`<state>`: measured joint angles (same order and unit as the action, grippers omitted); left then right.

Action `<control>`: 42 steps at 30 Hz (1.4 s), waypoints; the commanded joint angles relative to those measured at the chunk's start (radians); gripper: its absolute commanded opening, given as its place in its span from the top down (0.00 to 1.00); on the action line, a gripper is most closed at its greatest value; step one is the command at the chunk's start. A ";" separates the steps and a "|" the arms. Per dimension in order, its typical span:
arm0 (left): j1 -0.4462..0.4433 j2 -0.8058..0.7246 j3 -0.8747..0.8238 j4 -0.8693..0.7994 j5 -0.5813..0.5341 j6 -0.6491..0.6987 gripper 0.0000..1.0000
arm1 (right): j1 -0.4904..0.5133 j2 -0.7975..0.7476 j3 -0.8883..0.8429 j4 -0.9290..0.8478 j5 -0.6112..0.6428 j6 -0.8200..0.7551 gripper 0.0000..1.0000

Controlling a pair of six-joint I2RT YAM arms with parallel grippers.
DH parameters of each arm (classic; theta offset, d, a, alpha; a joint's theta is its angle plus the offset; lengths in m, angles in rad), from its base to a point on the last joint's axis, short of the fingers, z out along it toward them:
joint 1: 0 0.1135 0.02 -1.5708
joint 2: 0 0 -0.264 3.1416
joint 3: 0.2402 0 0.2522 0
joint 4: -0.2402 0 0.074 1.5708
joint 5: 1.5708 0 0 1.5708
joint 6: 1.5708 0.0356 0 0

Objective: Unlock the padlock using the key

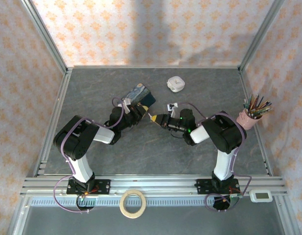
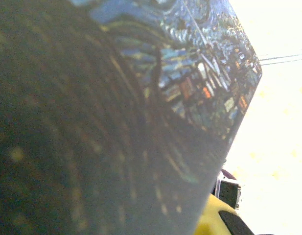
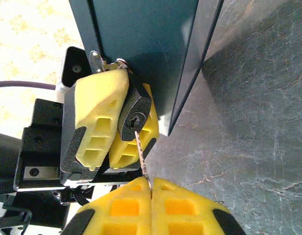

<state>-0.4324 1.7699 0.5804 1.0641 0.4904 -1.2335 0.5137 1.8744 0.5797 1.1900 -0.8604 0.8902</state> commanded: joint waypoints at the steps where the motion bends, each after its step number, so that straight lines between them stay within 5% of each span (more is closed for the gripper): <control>1: -0.006 -0.009 -0.001 0.060 0.004 -0.009 1.00 | -0.004 -0.013 0.019 0.031 0.004 -0.009 1.00; 25: -0.019 -0.019 0.012 0.073 0.020 -0.019 1.00 | -0.004 0.022 0.057 0.044 -0.028 -0.001 1.00; 42: -0.019 -0.053 0.018 -0.010 0.181 0.085 1.00 | -0.089 0.000 0.152 -0.120 -0.117 -0.079 1.00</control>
<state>-0.4339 1.7603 0.5808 1.0370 0.5571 -1.1847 0.4229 1.8915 0.6884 1.0618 -0.9775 0.8333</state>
